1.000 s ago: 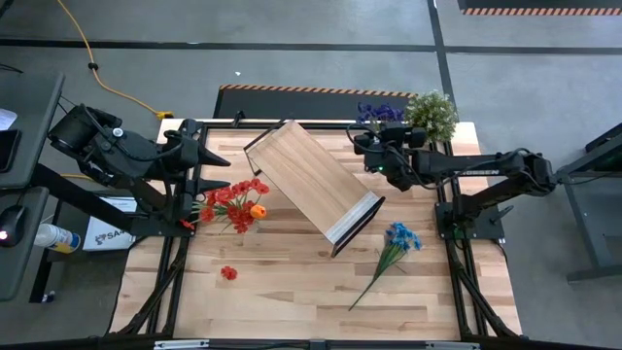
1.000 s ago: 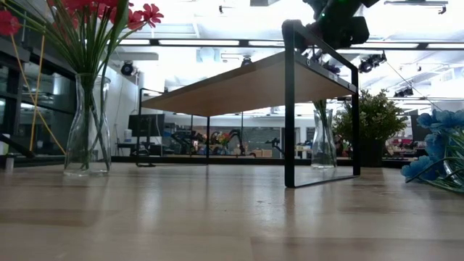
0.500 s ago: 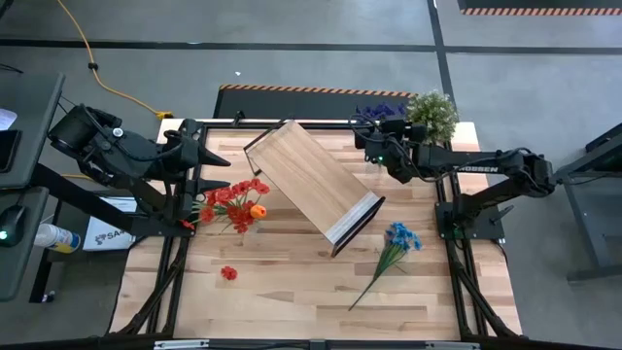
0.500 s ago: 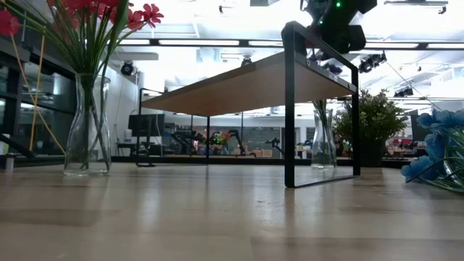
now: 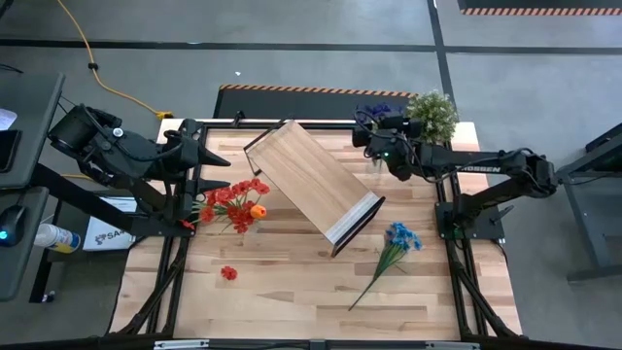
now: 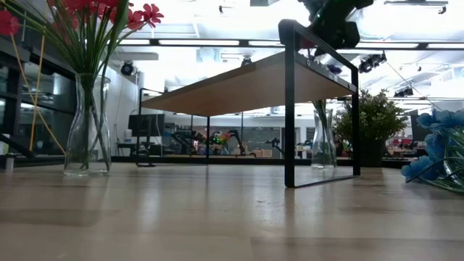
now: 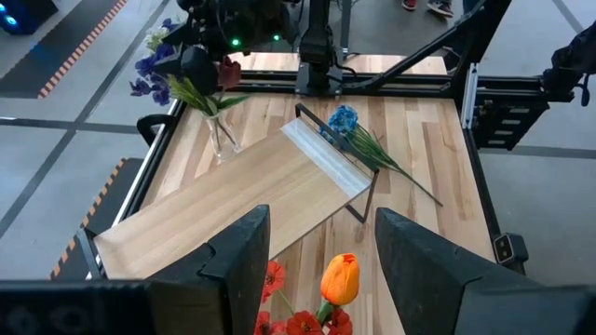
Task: Pick and place flowers into a vace then onto a shelf
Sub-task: Put the blue flowers into the top transparent vase
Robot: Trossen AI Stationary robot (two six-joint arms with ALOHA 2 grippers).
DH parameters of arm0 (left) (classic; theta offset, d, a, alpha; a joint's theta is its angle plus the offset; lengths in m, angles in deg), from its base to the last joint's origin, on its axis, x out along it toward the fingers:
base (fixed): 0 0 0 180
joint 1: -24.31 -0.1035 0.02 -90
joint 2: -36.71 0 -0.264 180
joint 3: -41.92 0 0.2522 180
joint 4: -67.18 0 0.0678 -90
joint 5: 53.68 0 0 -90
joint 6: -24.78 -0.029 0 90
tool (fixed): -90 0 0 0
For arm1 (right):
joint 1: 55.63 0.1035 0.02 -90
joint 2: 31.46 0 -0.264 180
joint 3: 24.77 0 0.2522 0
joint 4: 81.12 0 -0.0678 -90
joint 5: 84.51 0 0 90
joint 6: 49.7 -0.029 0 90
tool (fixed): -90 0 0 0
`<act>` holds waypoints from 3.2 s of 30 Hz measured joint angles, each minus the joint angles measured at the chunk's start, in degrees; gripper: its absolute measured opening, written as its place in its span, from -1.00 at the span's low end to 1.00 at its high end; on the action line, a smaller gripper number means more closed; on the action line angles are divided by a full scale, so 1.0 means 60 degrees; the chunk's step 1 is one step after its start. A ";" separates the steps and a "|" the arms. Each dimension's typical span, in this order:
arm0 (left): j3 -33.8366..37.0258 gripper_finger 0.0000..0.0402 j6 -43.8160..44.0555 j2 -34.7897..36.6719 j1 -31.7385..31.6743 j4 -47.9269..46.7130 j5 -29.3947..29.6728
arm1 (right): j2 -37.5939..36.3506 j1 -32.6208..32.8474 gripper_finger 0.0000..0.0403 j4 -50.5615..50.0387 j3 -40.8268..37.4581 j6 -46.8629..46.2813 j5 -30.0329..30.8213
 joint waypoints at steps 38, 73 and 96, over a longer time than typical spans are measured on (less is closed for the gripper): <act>-0.0004 0.14 -0.0284 -0.0004 0.0000 -0.0058 -0.0004 | -0.1924 0.1527 0.50 0.4659 0.0000 0.3981 -0.2000; -0.0004 0.14 0.0530 -0.0004 0.0001 -0.0062 -0.0364 | -0.2720 0.8644 0.50 -0.2420 0.0007 -1.0760 -0.8802; -0.0005 0.14 0.1830 -0.0169 -0.0001 -0.0066 -0.0385 | -0.1636 0.9037 0.50 -0.7919 0.0005 -1.3571 -1.1117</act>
